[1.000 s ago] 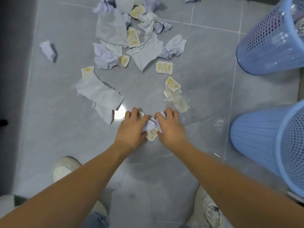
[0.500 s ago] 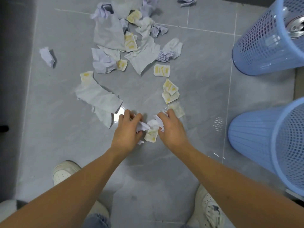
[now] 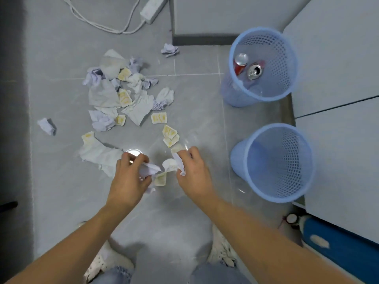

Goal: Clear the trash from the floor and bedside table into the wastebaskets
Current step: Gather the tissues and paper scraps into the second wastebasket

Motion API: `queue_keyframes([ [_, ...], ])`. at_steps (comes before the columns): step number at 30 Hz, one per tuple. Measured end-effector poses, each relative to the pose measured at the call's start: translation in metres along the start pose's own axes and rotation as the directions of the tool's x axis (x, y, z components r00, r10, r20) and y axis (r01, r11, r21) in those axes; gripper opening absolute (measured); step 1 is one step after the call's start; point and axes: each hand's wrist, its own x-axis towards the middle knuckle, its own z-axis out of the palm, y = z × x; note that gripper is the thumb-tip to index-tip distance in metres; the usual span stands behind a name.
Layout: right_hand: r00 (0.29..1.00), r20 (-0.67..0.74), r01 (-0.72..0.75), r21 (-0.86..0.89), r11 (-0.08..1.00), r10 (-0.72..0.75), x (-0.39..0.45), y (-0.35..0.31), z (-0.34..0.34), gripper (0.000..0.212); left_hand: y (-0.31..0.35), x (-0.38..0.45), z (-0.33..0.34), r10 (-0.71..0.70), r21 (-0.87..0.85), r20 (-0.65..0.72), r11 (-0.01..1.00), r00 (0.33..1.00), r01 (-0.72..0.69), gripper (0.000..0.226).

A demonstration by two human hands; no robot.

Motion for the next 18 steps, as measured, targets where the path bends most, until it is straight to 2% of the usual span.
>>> queue_keyframes([
  [4,0.993,-0.099,-0.063,0.047,0.997,0.068,-0.018,0.006,-0.078,0.031,0.073,-0.005,-0.019,0.101,-0.008,0.032,0.995,0.994,-0.101,0.047],
  [6,0.980,-0.168,-0.103,0.053,0.993,0.111,-0.028,0.024,-0.112,0.037,0.115,-0.006,-0.019,0.165,-0.049,0.043,0.986,0.985,-0.162,0.048],
  [11,0.888,-0.316,-0.322,0.094,0.942,0.335,-0.054,0.102,-0.167,0.021,0.221,0.003,0.018,0.299,-0.119,0.072,0.950,0.951,-0.290,0.048],
  [15,0.805,-0.292,-0.503,0.125,0.855,0.516,-0.069,0.162,-0.183,0.022,0.278,0.012,0.071,0.360,-0.154,0.146,0.929,0.922,-0.338,0.042],
  [18,0.790,-0.280,-0.529,0.140,0.837,0.546,-0.069,0.196,-0.183,0.031,0.297,0.019,0.113,0.339,-0.152,0.208,0.938,0.917,-0.312,0.040],
])
